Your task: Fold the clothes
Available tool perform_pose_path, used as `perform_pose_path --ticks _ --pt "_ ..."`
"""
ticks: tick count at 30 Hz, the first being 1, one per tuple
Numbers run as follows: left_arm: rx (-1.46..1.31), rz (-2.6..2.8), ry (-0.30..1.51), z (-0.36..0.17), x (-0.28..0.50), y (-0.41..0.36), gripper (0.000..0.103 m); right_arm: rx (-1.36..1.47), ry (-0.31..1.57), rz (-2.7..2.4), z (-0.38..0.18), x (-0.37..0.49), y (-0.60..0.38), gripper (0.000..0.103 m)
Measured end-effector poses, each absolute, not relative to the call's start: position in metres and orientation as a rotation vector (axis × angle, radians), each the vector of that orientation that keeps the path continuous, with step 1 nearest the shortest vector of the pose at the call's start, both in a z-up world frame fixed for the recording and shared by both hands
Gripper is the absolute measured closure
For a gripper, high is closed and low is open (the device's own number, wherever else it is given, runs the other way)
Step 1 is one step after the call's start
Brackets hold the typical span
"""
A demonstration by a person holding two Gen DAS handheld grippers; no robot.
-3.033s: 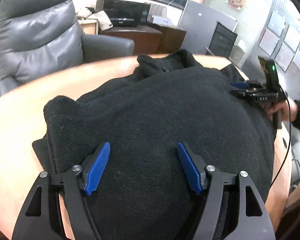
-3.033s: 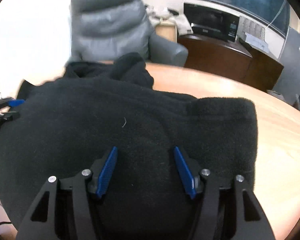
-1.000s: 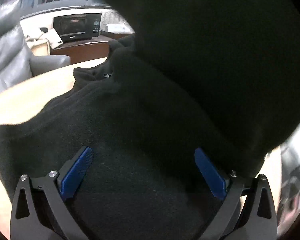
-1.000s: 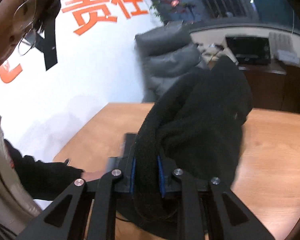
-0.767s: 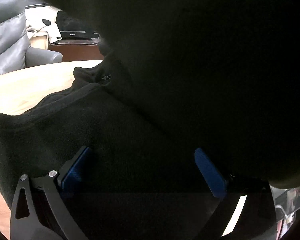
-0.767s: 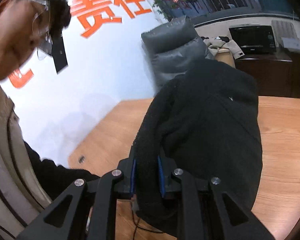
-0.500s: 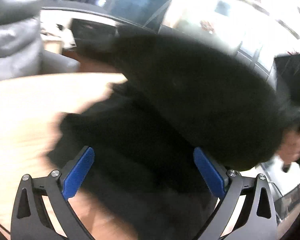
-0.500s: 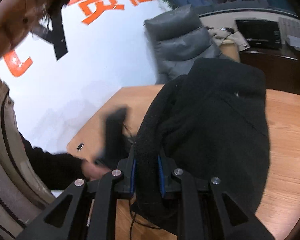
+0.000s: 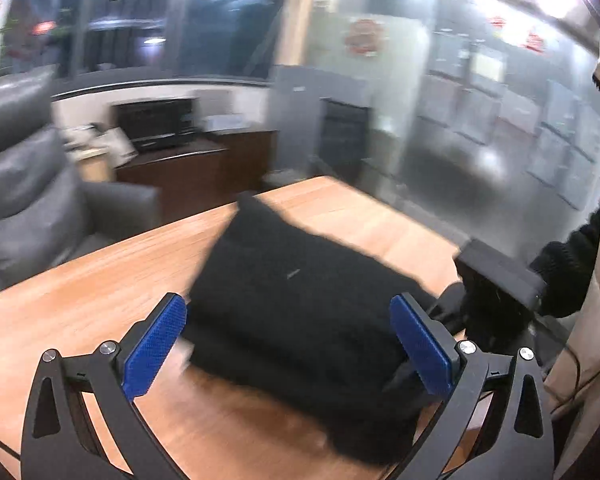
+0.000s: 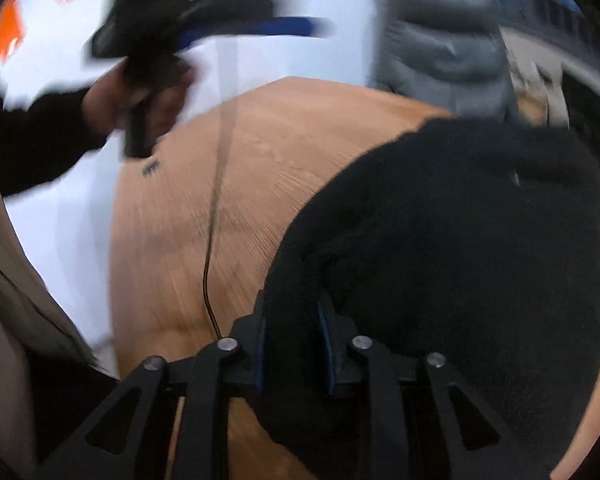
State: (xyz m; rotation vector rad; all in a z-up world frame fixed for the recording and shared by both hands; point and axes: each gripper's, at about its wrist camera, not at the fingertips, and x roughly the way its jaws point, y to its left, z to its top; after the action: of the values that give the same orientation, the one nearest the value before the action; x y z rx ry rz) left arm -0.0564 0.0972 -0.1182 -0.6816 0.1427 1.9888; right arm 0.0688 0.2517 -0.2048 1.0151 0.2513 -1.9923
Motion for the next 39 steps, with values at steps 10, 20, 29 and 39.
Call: perform_pose_path --ticks 10,20,29,39 --pt "-0.774 1.756 0.325 -0.204 -0.083 0.195 0.000 0.984 0.042 -1.915 -0.161 0.141 0.302 0.036" --pt "-0.804 1.810 0.298 -0.191 -0.078 0.184 0.000 1.131 -0.063 -1.918 -0.206 0.091 0.296 0.039" --pt "-0.657 1.684 0.439 -0.156 0.021 0.190 0.000 1.291 -0.159 -1.891 -0.225 0.123 0.331 0.054" --pt "-0.669 1.800 0.446 -0.195 0.039 0.180 0.000 1.098 -0.187 -2.117 -0.180 0.062 0.383 0.038"
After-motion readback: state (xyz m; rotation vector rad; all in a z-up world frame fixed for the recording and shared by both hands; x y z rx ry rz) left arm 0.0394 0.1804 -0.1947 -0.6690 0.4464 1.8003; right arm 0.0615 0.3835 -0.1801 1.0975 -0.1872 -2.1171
